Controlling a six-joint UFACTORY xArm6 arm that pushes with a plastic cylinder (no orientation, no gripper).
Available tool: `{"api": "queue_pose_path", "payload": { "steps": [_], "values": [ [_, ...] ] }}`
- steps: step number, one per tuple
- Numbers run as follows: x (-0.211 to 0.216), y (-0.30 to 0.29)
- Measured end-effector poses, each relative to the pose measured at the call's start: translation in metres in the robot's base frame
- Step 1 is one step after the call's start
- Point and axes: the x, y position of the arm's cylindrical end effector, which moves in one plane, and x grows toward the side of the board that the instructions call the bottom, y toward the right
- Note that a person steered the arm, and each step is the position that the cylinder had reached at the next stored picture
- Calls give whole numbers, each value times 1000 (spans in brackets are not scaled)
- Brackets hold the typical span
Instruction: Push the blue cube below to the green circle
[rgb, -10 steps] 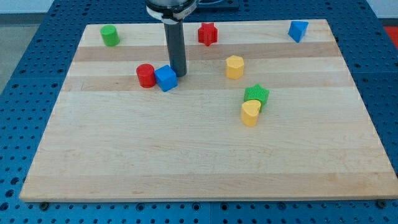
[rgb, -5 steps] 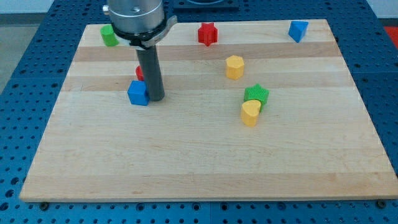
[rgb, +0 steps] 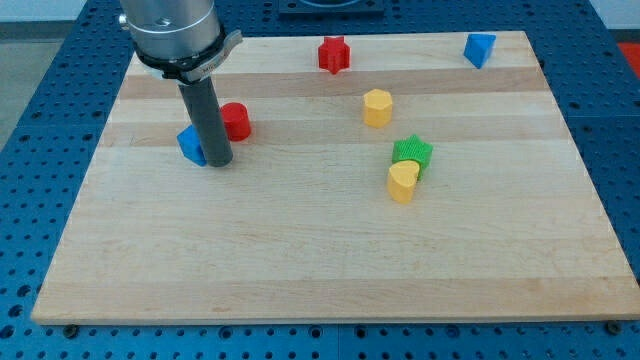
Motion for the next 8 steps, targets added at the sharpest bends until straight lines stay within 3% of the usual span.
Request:
{"api": "queue_pose_path", "payload": {
  "steps": [4, 8],
  "values": [
    [-26, 0],
    [-25, -47]
  ]
}}
